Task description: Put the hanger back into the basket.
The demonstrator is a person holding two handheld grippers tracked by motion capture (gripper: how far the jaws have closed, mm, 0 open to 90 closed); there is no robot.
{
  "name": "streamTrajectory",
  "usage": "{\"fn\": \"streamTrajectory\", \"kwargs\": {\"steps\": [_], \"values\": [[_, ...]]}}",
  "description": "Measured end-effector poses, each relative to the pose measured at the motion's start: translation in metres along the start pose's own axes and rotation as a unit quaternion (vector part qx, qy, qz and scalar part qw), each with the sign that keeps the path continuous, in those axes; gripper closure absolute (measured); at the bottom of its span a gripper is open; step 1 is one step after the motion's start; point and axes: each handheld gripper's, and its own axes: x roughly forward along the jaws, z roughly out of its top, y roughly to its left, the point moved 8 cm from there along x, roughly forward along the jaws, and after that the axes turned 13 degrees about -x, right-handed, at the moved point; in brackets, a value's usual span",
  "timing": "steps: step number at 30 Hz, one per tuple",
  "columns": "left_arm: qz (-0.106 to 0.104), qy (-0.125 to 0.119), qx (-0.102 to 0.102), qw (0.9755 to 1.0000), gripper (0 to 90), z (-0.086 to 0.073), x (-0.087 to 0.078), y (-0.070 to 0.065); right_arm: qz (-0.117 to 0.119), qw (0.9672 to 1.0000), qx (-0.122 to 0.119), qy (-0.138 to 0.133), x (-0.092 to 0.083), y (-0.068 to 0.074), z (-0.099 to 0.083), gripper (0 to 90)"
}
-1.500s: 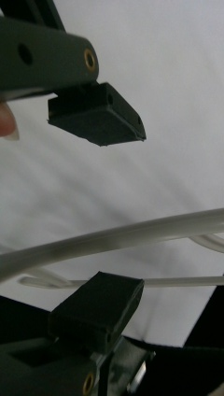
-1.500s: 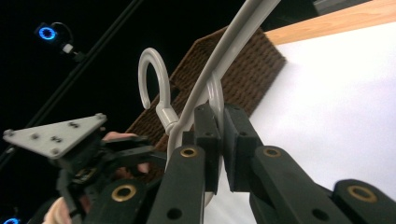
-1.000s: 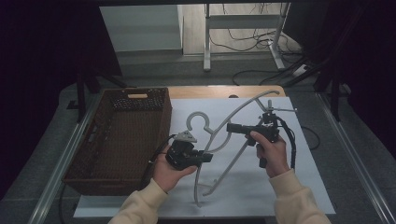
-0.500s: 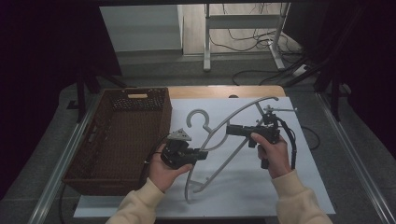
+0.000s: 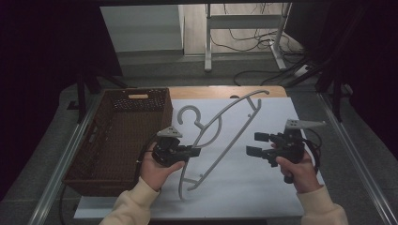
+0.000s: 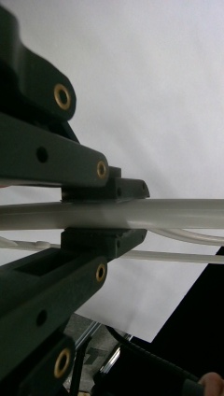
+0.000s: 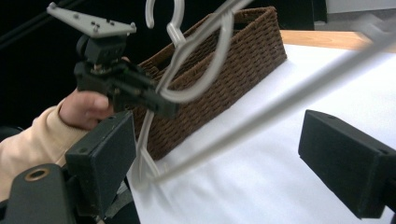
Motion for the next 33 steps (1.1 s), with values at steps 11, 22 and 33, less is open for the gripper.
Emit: {"fn": "streamTrajectory", "kwargs": {"steps": [11,22,33], "values": [[-0.002,-0.018,0.007,0.9998,79.2,0.014,-0.030,0.001,-0.037,0.9985,0.040,0.009,-0.038,-0.033,-0.062,10.9],[-0.001,-0.061,0.004,0.9981,79.1,0.029,-0.074,0.007,-0.050,0.9976,0.042,0.022,-0.034,-0.040,-0.071,11.6],[0.007,-0.075,-0.006,0.9972,79.0,0.046,-0.104,0.022,-0.050,0.9974,0.041,0.031,-0.032,-0.041,-0.075,11.9]]}}
